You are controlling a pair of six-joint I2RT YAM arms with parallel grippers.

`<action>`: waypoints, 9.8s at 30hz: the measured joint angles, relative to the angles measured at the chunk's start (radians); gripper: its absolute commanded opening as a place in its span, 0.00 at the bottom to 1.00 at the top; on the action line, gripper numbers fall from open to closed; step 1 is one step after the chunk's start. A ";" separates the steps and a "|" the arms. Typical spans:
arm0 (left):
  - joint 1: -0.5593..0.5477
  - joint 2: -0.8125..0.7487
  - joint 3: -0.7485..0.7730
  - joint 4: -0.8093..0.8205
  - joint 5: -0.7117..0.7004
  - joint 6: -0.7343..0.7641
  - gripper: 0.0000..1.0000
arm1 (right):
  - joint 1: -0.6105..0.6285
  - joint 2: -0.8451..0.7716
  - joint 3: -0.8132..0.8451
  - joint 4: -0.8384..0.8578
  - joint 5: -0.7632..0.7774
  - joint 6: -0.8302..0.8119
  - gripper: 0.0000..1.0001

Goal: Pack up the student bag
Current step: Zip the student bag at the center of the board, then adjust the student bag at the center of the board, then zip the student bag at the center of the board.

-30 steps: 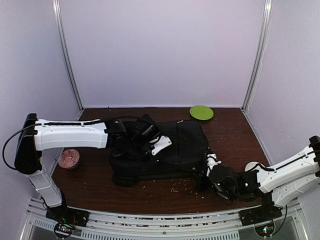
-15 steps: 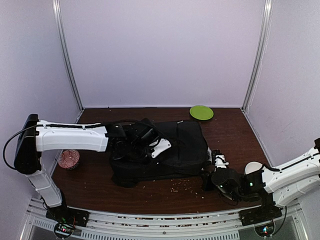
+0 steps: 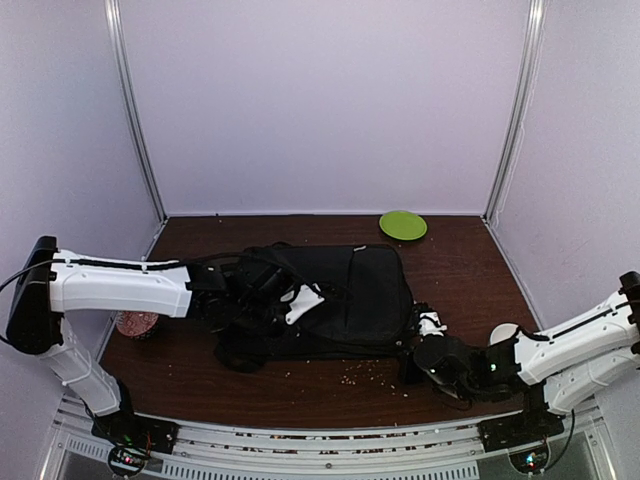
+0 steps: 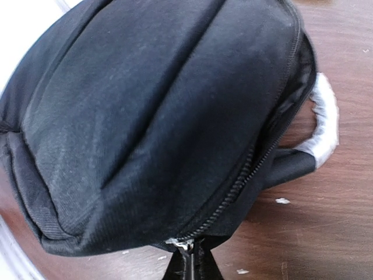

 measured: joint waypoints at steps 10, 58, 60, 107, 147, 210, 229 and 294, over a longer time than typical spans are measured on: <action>0.006 -0.087 -0.079 -0.022 -0.092 -0.041 0.00 | -0.011 -0.160 0.077 -0.101 -0.280 -0.184 0.61; -0.200 0.177 0.150 -0.012 -0.441 0.010 0.37 | -0.375 0.000 0.012 0.170 -0.383 0.215 0.42; -0.200 0.177 0.149 -0.010 -0.434 0.011 0.34 | -0.401 0.070 0.035 0.180 -0.397 0.232 0.42; -0.198 0.089 0.000 0.128 -0.398 -0.019 0.00 | -0.404 0.317 0.184 0.427 -0.732 0.254 0.59; -0.198 0.055 -0.040 0.133 -0.400 -0.065 0.00 | -0.547 0.309 0.098 0.685 -0.827 0.349 0.13; -0.110 0.241 0.159 0.056 -0.097 -0.154 0.00 | 0.018 0.359 0.116 0.451 -0.124 -0.105 0.31; -0.110 0.248 0.168 0.042 -0.095 -0.154 0.00 | 0.019 0.366 0.167 0.290 -0.061 -0.089 0.01; -0.175 0.098 -0.031 0.121 -0.097 -0.090 0.00 | -0.328 0.149 -0.019 0.240 -0.308 -0.156 0.00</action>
